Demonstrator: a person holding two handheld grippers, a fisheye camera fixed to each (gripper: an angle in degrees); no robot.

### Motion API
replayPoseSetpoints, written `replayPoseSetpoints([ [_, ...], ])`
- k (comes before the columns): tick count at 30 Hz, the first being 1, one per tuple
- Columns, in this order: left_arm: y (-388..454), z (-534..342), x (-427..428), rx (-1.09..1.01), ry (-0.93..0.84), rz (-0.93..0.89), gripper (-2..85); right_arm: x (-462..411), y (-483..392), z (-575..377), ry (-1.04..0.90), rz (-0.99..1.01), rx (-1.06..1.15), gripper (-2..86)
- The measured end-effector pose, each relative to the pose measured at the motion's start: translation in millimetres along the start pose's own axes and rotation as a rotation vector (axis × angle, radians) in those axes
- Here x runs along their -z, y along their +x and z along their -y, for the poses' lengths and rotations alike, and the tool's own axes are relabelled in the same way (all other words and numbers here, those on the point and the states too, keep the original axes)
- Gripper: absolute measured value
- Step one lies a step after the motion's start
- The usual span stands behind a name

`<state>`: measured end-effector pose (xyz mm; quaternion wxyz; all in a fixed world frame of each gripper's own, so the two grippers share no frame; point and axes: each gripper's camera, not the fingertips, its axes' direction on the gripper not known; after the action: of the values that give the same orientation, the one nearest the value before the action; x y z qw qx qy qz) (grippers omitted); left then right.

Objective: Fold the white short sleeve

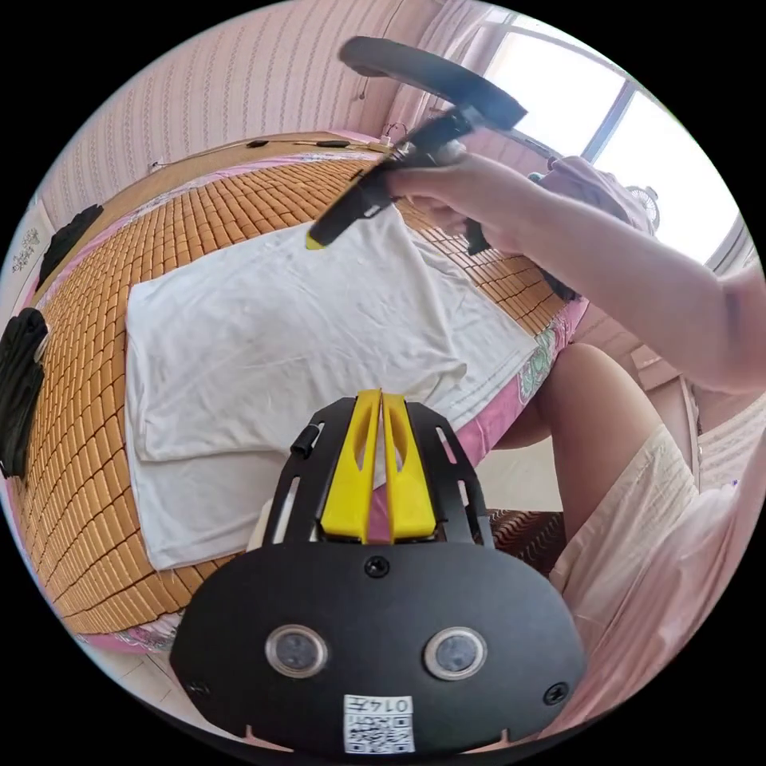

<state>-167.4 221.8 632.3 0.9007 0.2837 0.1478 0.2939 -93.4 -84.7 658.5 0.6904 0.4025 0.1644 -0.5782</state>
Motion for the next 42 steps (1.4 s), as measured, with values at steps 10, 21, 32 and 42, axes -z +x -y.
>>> replayPoseSetpoints([
  [10,23,-32,-14,-0.040,0.130,0.076,-1.0,-60,-3,98,-0.406,0.002,0.214,-0.5],
  [21,13,-40,-25,-0.013,0.134,-0.069,-1.0,-60,20,143,-0.488,0.077,0.144,-0.8],
  [32,21,-38,-35,-0.039,0.092,-0.132,-1.0,-67,27,134,-0.553,-0.100,0.148,-0.8],
  [42,49,-47,-30,-0.114,-0.011,-0.242,-0.9,34,85,30,-0.120,0.020,-0.150,-0.6],
])
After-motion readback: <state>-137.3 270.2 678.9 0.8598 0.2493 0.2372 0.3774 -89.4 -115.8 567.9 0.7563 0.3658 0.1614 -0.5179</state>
